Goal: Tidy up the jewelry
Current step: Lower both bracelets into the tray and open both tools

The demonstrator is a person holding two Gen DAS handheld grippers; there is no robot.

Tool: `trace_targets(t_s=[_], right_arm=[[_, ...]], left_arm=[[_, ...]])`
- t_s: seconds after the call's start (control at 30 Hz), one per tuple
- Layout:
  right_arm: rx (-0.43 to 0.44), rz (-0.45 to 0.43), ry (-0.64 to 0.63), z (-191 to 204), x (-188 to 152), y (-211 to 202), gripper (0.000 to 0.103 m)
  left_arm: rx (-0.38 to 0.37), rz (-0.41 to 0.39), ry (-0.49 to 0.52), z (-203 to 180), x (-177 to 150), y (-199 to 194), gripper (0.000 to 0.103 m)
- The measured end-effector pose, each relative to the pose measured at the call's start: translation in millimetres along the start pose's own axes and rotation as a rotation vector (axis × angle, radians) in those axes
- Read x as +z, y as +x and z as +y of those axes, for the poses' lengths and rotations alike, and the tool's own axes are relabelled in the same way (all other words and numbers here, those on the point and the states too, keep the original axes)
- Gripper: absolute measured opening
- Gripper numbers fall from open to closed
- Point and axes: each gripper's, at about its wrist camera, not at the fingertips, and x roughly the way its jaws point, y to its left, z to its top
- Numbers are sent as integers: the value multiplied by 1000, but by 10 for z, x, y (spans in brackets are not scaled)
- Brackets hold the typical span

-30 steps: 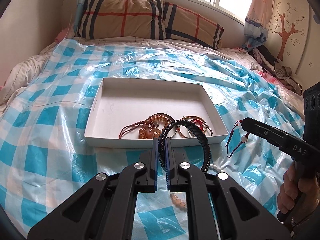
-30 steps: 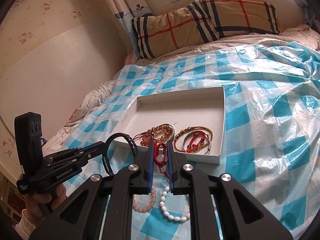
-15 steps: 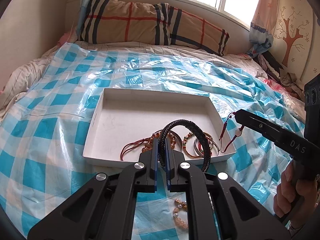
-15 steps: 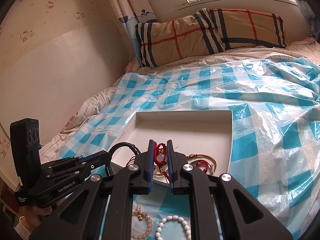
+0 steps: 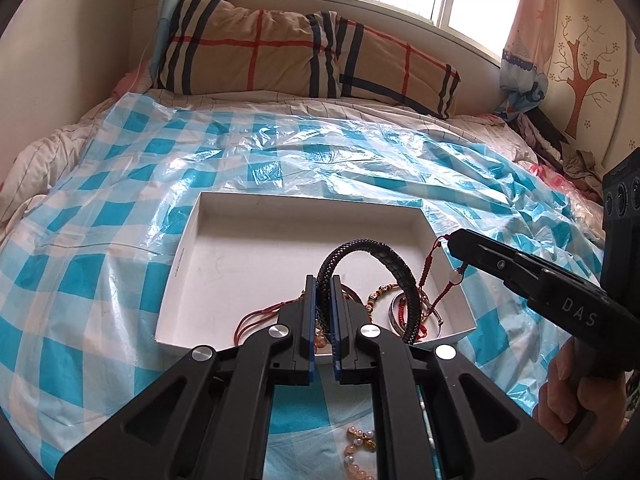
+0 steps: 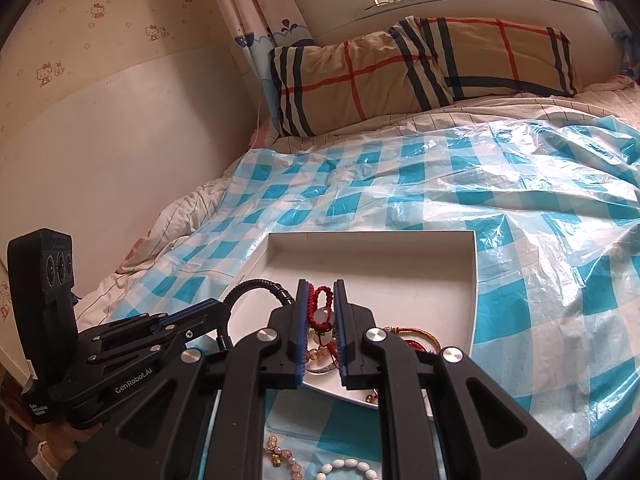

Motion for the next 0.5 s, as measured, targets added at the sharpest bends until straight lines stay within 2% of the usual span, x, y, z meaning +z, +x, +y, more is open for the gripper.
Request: trace_targets(t_s=[0.1,0.2,0.5], right_arm=[[-3,8,-3,0,-1,44,13],[-13,13,11,-31,-7,94,24],[-17,17,27,-79,-50,-18,24]], left_arm=[[6,2,0,1,-1,13,6],[25,21,-11,12,-8,125,6],[52,44,-43,138,-65,168,6]])
